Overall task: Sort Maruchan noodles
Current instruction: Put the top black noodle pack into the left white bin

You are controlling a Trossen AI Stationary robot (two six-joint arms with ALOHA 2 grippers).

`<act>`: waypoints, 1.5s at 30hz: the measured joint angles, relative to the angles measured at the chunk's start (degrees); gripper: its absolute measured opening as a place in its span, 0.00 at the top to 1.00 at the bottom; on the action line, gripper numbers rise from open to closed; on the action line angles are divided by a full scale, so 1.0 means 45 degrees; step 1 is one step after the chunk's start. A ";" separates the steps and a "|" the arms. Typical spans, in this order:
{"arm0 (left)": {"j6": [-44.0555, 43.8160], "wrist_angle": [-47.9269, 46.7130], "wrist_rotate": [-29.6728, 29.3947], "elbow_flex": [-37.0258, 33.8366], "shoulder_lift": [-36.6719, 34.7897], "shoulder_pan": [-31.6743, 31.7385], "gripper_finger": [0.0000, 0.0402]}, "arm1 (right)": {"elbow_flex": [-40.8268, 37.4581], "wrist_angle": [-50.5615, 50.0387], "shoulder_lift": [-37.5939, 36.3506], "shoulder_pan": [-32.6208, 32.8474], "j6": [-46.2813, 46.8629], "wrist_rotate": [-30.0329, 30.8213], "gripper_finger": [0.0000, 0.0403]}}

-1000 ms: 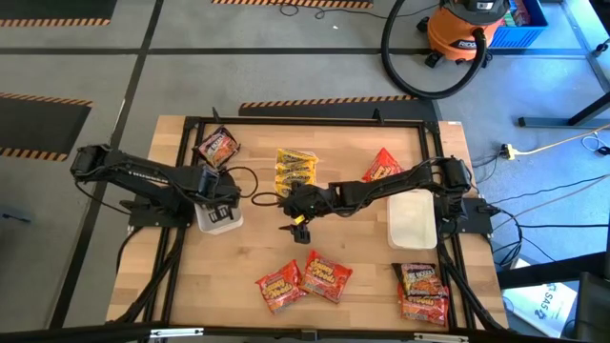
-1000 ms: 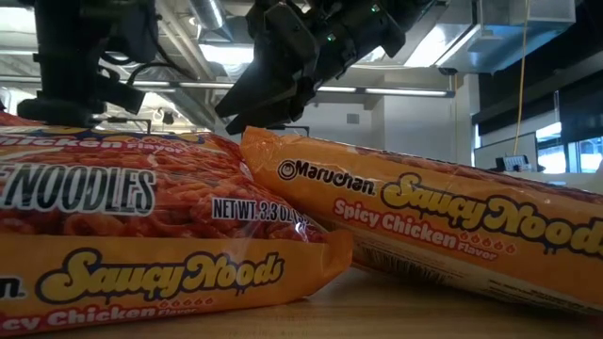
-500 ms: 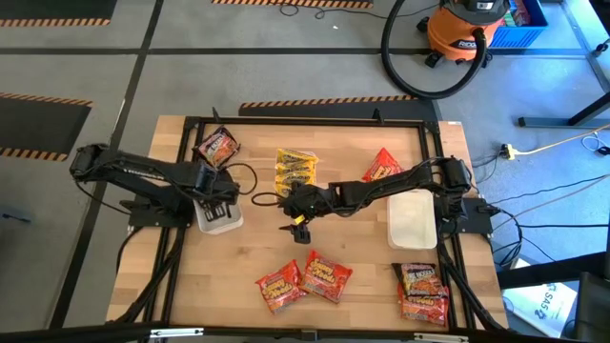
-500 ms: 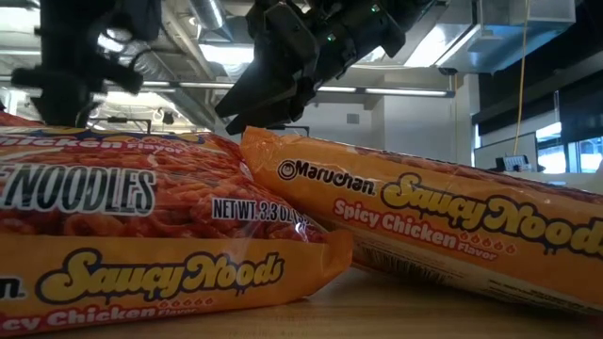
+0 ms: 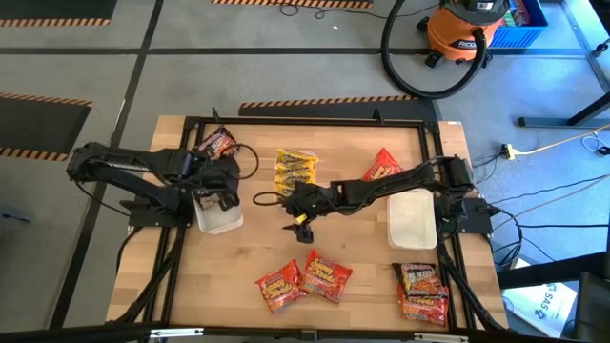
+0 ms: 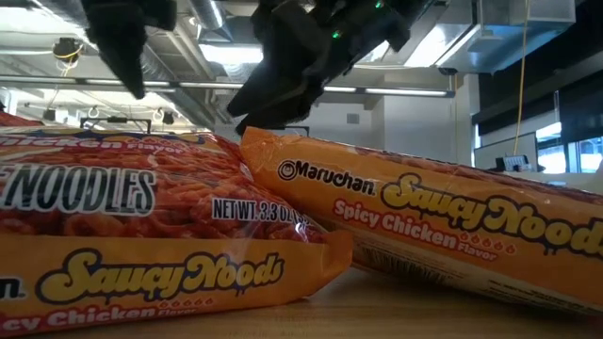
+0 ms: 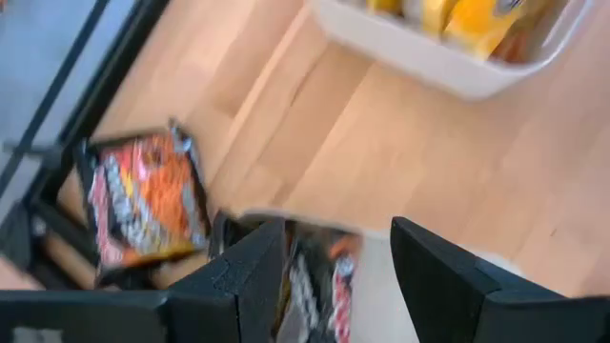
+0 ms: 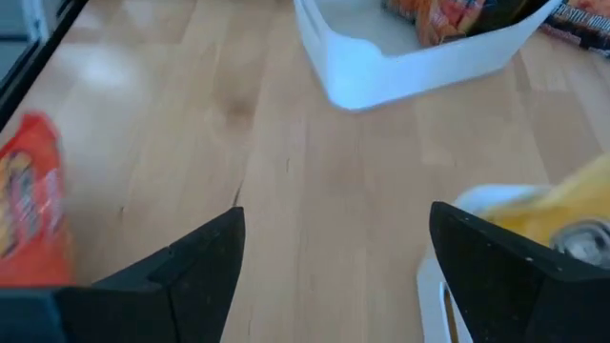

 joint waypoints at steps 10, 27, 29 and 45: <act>0.2477 0.2472 0.1100 0.0000 0.0592 0.2411 0.54 | 0.0023 -0.1894 -0.1612 0.0000 -0.0636 -0.0058 0.23; 0.5934 0.3267 0.2722 -0.0015 0.1310 1.0683 0.54 | -0.3698 0.1119 -0.3635 -0.0994 -0.1989 -0.0839 0.23; 0.6086 0.3480 0.2740 -0.0015 0.1616 1.1179 0.54 | -0.4523 0.1615 -0.4353 -0.1313 -0.2296 -0.1277 0.23; 0.6009 0.4571 0.3860 0.0779 0.6193 1.4254 0.54 | -0.6639 0.3107 -0.5304 -0.3596 -0.3869 -0.1972 0.23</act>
